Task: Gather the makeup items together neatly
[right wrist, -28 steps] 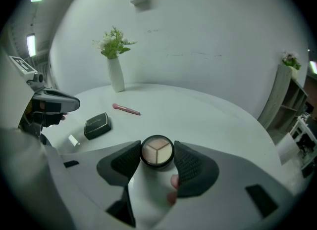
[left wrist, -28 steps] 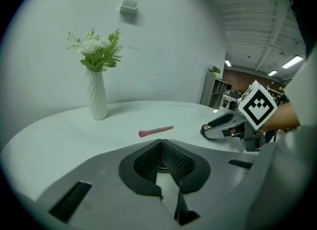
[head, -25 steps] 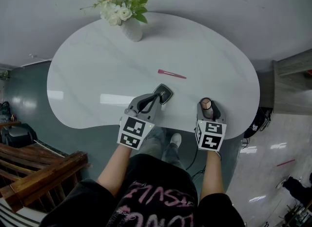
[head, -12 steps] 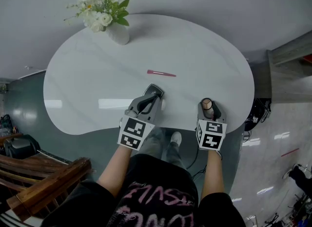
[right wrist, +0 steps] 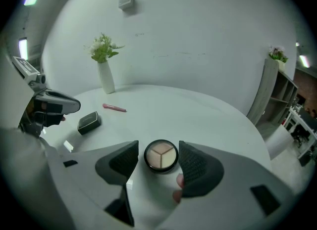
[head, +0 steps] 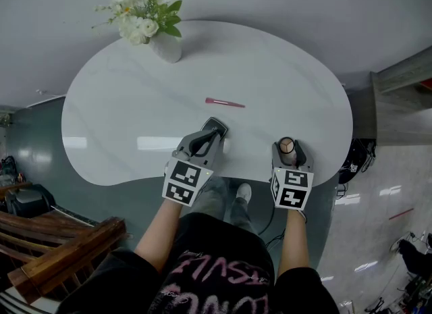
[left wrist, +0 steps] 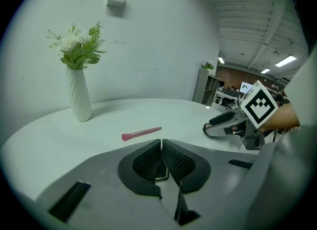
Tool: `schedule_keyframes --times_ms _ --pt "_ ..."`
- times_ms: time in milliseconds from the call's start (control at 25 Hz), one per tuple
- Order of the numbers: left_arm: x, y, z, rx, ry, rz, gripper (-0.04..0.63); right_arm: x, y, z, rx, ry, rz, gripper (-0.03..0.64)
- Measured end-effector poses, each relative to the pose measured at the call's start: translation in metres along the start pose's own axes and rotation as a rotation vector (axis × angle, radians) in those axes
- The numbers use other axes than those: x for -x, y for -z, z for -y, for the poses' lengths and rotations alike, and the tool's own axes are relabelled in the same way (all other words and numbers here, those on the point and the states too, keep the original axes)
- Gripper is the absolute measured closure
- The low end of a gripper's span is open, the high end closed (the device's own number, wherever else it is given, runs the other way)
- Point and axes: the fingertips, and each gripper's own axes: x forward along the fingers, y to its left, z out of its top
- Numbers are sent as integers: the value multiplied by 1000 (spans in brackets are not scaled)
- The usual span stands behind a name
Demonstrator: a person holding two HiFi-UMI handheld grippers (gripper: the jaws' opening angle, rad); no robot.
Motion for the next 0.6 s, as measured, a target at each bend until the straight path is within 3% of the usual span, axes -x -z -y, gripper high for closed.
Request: schedule_keyframes --times_ms 320,400,600 --pt "-1 5 -8 -15 -26 -43 569 12 -22 7 4 36 79 329" --pt "-2 9 -8 -12 -17 -66 486 14 -27 8 4 51 98 394" --pt "-5 14 -12 -25 -22 -109 414 17 -40 8 15 75 139 515"
